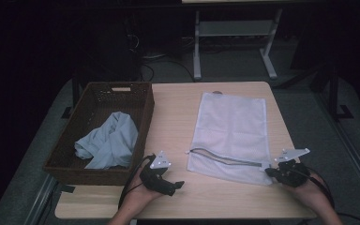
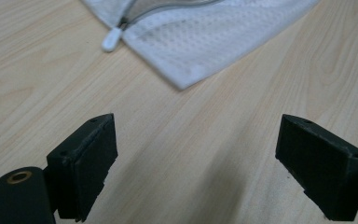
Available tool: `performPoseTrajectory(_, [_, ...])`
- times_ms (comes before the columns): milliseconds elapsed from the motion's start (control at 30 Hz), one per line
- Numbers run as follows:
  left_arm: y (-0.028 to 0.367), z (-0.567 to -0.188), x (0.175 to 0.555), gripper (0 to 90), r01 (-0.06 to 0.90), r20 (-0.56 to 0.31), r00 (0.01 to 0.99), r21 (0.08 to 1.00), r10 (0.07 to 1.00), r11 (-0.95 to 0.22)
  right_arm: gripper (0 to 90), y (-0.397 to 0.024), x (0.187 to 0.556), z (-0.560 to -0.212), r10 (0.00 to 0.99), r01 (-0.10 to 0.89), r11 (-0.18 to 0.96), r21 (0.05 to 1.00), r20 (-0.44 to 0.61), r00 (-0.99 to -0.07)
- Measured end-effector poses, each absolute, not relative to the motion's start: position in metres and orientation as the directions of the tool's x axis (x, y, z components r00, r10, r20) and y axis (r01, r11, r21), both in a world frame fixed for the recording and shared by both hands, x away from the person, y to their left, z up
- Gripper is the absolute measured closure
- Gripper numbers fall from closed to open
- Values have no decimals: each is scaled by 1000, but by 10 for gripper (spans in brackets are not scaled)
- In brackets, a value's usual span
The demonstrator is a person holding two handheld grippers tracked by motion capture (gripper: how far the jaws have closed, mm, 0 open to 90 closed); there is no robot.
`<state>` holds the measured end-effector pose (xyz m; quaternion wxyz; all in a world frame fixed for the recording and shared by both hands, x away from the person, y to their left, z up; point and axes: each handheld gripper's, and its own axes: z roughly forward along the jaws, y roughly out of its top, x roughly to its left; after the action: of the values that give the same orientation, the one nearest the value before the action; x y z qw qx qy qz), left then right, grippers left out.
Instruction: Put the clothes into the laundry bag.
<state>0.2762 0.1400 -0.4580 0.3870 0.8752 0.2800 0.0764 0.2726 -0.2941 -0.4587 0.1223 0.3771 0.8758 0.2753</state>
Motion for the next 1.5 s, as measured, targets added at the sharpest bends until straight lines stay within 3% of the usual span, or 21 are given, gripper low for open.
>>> performPoseTrajectory(333, [140, -458, 277, 121, 433, -85, 830, 720, 551, -542, 894, -259, 265, -459, 609, 502, 633, 589, 22, -793])
performPoseTrajectory(833, [141, -458, 278, 120, 447, -102, 825, 720, 556, -531, 893, -222, 255, -460, 493, 420, 683, 598, 47, -869])
performPoseTrajectory(1067, [141, -458, 277, 120, 445, -98, 826, 717, 555, -536, 893, -222, 256, -458, 492, 420, 672, 609, 56, -869])
performPoseTrajectory(1500, [141, -458, 277, 120, 438, -91, 829, 719, 551, -540, 894, -251, 301, -444, 648, 478, 562, 675, -1, -761])
